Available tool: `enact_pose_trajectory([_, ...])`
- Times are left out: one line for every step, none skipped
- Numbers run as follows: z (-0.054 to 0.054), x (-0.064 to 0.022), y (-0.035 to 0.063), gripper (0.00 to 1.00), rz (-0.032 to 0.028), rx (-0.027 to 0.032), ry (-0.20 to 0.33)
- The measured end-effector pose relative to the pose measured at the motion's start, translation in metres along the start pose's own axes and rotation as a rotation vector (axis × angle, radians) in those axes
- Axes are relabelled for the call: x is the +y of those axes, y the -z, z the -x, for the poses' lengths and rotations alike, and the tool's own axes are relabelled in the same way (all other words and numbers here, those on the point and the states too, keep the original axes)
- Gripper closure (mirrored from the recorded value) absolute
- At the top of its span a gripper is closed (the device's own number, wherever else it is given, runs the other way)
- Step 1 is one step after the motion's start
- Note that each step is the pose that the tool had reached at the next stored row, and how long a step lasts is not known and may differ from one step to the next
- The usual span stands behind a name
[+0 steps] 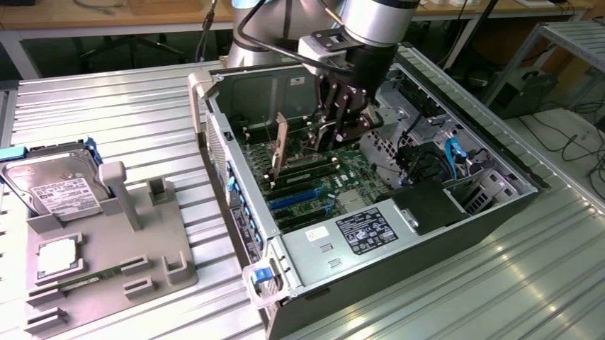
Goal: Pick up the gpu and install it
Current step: 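Insert the gpu into the slot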
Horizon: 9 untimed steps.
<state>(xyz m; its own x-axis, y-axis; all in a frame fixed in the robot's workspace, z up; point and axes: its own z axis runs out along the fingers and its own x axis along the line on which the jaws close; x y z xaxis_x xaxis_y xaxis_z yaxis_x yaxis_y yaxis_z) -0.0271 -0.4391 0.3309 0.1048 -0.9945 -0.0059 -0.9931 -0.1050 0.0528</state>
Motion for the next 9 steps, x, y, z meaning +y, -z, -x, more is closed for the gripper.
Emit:
enact_pose_trajectory([0.0,0.0,-0.0006,0.73,0.0,0.0,0.0])
enact_pose_trajectory([-0.0001,-0.0001,-0.0015,0.73,0.0,0.0,0.0])
enact_pose_trajectory([-0.0001,-0.0001,-0.0024,0.73,0.0,0.0,0.0])
enact_pose_trajectory([-0.0001,-0.0002,-0.0042,0.73,0.0,0.0,0.001])
enact_pose_trajectory([-0.0001,-0.0003,-0.0058,0.73,0.0,0.0,0.001])
enact_pose_trajectory([-0.0001,-0.0003,-0.0067,0.73,0.0,0.0,0.001])
enact_pose_trajectory([-0.0001,-0.0004,-0.0078,0.73,0.0,0.0,0.001])
enact_pose_trajectory([-0.0001,-0.0004,-0.0091,0.73,0.0,0.0001,0.001])
enact_pose_trajectory([-0.0002,-0.0005,-0.0098,0.73,0.0001,0.0001,0.001])
